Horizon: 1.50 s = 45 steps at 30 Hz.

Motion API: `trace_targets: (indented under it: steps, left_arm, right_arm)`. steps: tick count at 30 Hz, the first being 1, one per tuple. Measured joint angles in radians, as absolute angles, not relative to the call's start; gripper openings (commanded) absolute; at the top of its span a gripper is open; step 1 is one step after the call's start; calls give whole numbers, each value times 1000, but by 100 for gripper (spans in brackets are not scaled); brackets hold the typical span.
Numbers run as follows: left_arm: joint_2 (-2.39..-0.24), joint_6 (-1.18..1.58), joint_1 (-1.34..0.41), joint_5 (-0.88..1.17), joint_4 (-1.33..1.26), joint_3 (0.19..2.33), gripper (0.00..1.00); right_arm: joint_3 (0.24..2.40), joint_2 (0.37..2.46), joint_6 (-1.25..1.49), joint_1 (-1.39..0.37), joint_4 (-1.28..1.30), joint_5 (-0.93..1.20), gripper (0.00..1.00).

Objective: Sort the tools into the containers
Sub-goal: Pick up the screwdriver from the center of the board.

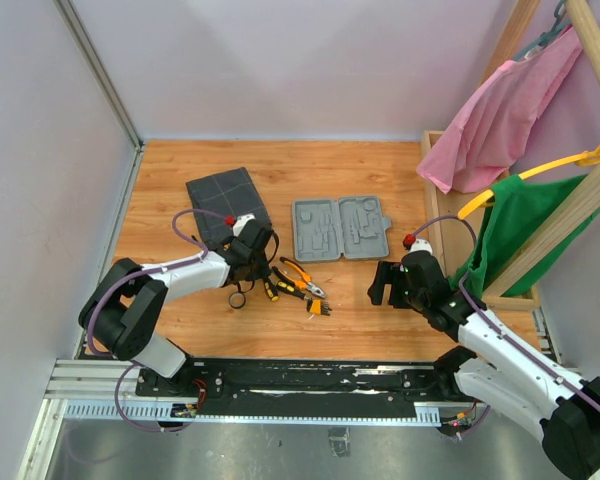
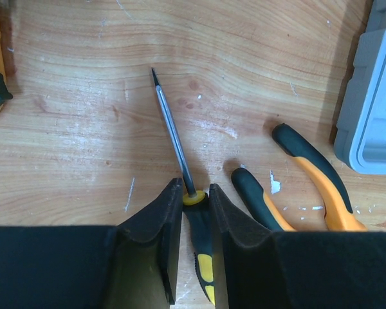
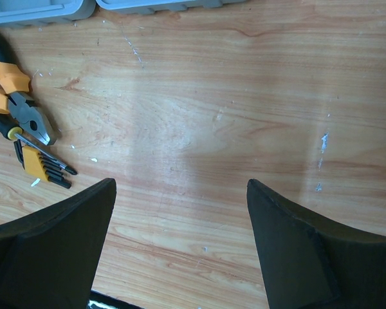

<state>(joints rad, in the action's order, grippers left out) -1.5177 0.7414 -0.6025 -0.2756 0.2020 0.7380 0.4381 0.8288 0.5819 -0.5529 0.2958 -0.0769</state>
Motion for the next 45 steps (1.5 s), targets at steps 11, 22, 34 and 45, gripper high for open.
trace_targets:
  steps: [11, 22, 34, 45]
  left_arm:
    - [-1353, 733, -603, -257, 184, 681, 21]
    - [-1215, 683, -604, -222, 141, 626, 9]
    - [-1109, 663, -678, -126, 73, 624, 0]
    - [-1105, 681, -783, -114, 9, 624, 1]
  right_arm:
    - [438, 764, 572, -553, 285, -39, 86]
    - [428, 752, 542, -553, 65, 199, 89]
    - [427, 966, 575, -650, -242, 342, 85]
    - [435, 1127, 668, -789, -432, 346, 76]
